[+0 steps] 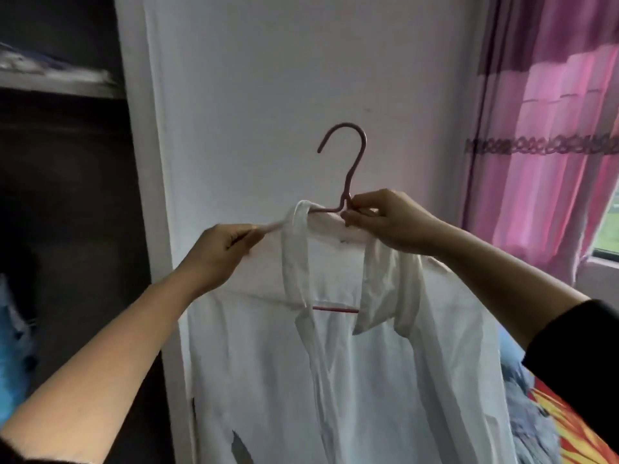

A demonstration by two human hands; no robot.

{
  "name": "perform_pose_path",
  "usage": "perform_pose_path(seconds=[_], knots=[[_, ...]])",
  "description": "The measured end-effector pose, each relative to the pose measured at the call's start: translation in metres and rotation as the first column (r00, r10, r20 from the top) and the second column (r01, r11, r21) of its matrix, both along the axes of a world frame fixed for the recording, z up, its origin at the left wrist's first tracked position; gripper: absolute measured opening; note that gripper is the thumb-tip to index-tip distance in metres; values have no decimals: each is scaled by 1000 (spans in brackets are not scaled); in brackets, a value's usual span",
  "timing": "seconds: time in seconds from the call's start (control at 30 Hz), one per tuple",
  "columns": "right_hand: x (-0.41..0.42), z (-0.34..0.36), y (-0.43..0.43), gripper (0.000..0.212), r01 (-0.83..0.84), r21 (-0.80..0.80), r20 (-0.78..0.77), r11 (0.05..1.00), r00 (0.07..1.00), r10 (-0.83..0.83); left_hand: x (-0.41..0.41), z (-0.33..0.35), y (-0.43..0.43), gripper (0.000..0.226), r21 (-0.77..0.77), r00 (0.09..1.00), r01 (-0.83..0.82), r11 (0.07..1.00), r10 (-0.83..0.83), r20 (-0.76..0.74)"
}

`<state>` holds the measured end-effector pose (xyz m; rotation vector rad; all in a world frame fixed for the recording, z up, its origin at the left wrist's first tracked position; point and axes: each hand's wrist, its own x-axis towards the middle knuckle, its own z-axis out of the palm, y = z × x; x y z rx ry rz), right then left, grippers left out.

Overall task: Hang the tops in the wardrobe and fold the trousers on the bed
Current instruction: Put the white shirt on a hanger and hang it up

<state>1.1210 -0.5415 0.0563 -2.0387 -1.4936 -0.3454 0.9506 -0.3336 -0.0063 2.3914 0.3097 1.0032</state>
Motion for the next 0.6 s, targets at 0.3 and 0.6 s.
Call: perform_pose_path(seconds=[0.3,0.6], knots=[[-92,3,192,23,-145,-261,-227,954,970,85,-114,-25,181,26,68,916,-254,965,263,-304],[-156,2,369,22,-117,-151,-258,982,963,75,-170,-39,299,27,82,883,-369,926,377,-281]])
